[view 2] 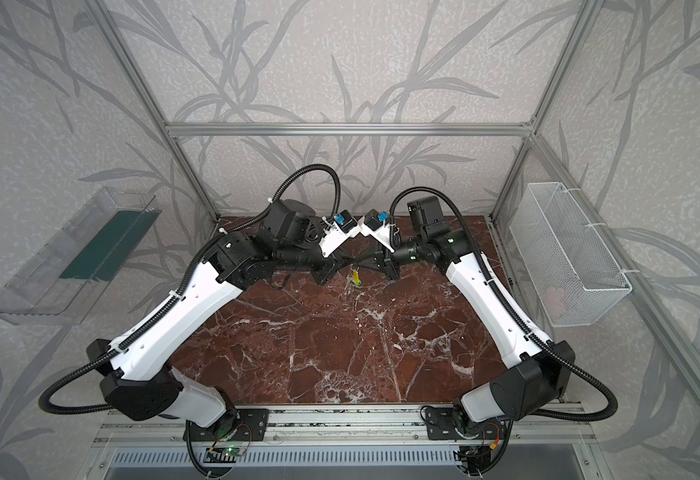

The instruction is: Put the keys on the keyring

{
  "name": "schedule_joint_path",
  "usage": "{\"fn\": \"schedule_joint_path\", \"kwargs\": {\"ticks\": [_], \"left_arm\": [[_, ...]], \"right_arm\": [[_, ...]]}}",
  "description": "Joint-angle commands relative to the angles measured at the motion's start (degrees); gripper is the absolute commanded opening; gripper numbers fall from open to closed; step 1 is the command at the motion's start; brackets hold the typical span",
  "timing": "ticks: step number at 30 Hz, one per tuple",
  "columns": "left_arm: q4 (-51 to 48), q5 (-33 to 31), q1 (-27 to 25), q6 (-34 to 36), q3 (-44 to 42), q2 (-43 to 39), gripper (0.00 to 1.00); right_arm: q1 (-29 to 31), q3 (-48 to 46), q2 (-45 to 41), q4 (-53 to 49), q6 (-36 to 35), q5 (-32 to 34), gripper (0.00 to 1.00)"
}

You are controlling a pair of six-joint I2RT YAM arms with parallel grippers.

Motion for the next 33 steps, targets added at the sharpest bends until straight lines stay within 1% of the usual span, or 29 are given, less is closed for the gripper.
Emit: {"fn": "schedule_joint_path", "kwargs": {"ticks": [1, 3, 4, 8, 11, 15, 22, 23, 27, 31, 33], "left_arm": [[-2.26, 1.29, -0.21, 1.1, 1.46, 1.07, 0.08], [-1.87, 1.47, -0.22, 1.17, 1.07, 1.0, 0.01], [-1.44, 1.32, -0.22, 1.29, 0.62, 0.83, 0.0], [3.29, -0.31, -0.21, 0.73, -3.46, -1.47, 0.0], [7.39, -0.94, -0.21, -0.31, -7.25, -3.61, 0.0], [12.61, -1.71, -0.22, -2.17, -11.63, -5.95, 0.0], [24.1, -3.3, -0.2, -6.11, -20.16, -10.45, 0.0], [25.44, -3.58, -0.12, -6.61, -21.15, -11.06, 0.0], [31.64, -3.88, 0.09, -8.75, -25.28, -13.65, 0.0], [38.14, -4.04, 0.32, -10.36, -29.62, -16.12, 0.0], [41.65, -3.6, 0.41, -11.29, -31.81, -17.32, 0.0]], "right_arm": [[0.2, 0.29, -1.4, 3.3, 1.01, -2.55, 0.0], [0.2, 0.11, -1.48, 3.82, 1.48, -2.61, 0.0], [0.2, -0.1, -1.58, 4.21, 1.92, -2.63, 0.0], [0.2, -1.78, -2.52, 6.79, 3.77, -1.73, 0.0], [0.19, -3.89, -3.46, 10.3, 6.41, -0.99, 0.0], [0.2, -6.22, -4.19, 15.08, 10.53, -0.14, 0.0], [0.19, -10.29, -6.04, 21.92, 15.62, 1.33, 0.0], [0.16, -10.62, -6.28, 22.53, 16.21, 1.6, 0.03], [0.2, -12.85, -7.92, 25.57, 19.13, 3.08, 0.19], [0.2, -16.82, -10.96, 30.07, 23.39, 6.49, 0.29], [0.19, -19.18, -12.53, 32.99, 25.95, 8.07, 0.32]]}}
